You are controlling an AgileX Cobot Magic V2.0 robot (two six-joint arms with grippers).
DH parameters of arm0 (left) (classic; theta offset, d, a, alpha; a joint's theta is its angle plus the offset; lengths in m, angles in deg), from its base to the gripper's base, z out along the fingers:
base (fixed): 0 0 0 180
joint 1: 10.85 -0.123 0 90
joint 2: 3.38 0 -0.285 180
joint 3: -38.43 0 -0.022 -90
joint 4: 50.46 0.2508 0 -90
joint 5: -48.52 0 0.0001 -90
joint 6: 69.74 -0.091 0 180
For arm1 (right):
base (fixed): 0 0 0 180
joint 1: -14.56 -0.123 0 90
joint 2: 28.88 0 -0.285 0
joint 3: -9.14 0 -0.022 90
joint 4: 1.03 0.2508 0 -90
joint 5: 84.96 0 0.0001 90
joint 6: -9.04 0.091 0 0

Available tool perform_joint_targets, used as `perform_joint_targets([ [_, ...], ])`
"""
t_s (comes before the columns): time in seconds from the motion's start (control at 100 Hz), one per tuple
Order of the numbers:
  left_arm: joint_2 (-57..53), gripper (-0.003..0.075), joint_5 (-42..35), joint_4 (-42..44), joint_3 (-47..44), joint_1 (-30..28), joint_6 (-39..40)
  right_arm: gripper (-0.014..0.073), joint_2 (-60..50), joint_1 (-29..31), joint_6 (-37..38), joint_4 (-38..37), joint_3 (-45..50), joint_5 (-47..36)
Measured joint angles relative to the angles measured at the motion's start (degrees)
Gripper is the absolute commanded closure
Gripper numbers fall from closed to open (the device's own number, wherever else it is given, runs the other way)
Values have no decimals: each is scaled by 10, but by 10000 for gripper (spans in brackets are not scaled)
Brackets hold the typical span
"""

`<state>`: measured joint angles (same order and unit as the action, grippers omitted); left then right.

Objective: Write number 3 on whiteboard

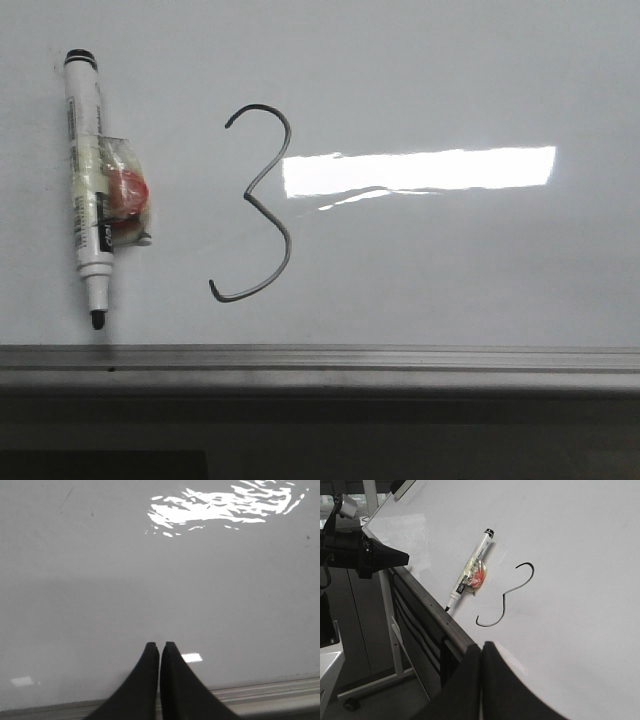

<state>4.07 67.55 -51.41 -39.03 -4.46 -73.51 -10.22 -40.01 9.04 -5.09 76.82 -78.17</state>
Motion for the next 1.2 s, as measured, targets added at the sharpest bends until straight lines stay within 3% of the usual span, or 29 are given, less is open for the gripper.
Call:
perform_joint_targets([
  [0.46, 0, 741, 0, 0, 0, 0, 0, 648, 0, 0, 0, 0, 0, 11],
  [0.62, 0, 741, 0, 0, 0, 0, 0, 648, 0, 37, 0, 0, 0, 19],
  [0.79, 0, 741, 0, 0, 0, 0, 0, 648, 0, 153, 0, 0, 1, 13],
  [1.05, 0, 741, 0, 0, 0, 0, 0, 648, 0, 422, 0, 0, 21, -48],
  [1.2, 0, 741, 0, 0, 0, 0, 0, 648, -26, 539, 0, 24, 57, -62],
])
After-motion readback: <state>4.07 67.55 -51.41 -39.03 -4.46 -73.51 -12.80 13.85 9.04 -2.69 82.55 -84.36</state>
